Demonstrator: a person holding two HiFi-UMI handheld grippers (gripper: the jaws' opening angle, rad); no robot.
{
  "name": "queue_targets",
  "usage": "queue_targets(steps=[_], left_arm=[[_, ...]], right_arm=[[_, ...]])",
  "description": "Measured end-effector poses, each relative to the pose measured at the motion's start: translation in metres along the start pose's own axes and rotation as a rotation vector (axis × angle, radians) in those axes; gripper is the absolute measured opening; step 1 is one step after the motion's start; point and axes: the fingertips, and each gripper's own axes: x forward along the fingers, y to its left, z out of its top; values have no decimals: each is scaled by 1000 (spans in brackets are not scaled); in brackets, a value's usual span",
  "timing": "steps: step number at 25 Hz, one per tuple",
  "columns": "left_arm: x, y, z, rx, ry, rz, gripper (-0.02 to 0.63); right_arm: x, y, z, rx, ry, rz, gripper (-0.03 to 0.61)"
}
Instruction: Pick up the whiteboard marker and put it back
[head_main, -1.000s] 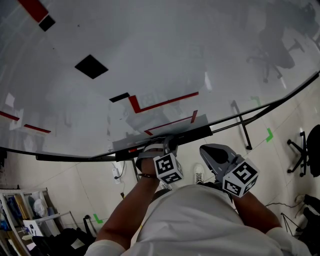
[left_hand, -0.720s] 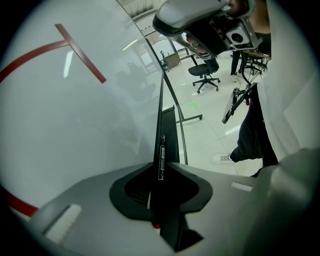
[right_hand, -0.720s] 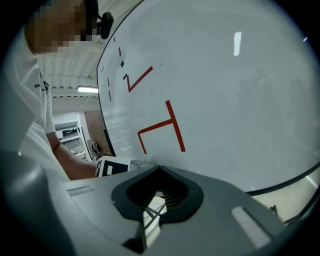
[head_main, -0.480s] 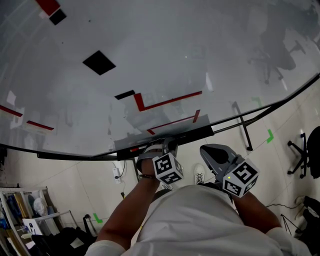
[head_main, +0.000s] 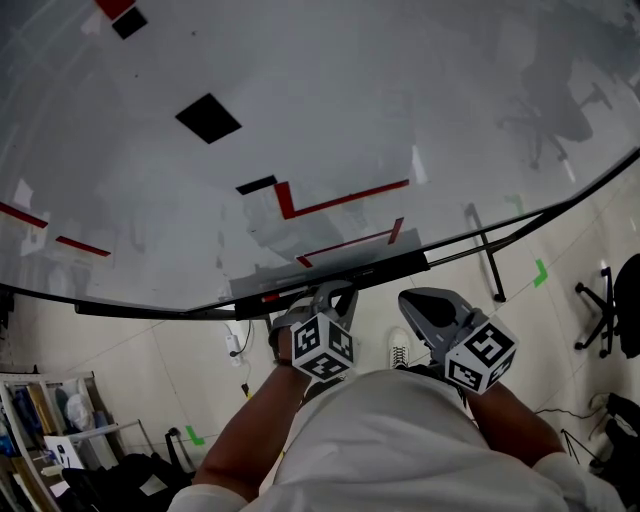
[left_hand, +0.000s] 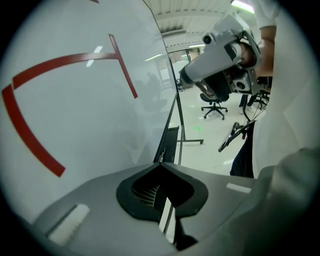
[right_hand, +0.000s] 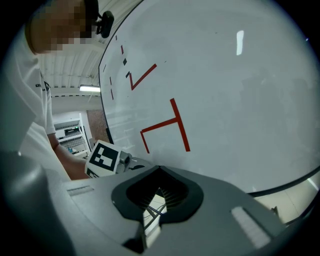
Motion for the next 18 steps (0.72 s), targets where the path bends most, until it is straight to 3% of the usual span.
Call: queue_targets(steps=[8,13,18], left_arm=[[-42,4,33,-238,-270,-55,16],[-61,10,39,-410,-390,-85,15],[-78,17,43,-487,-505,-89,15]], right_arm=[[7,3,-1,-7,15,18,2],[12,7,3,-18,17,29,2],[16,8,4,-20,18,33,2]])
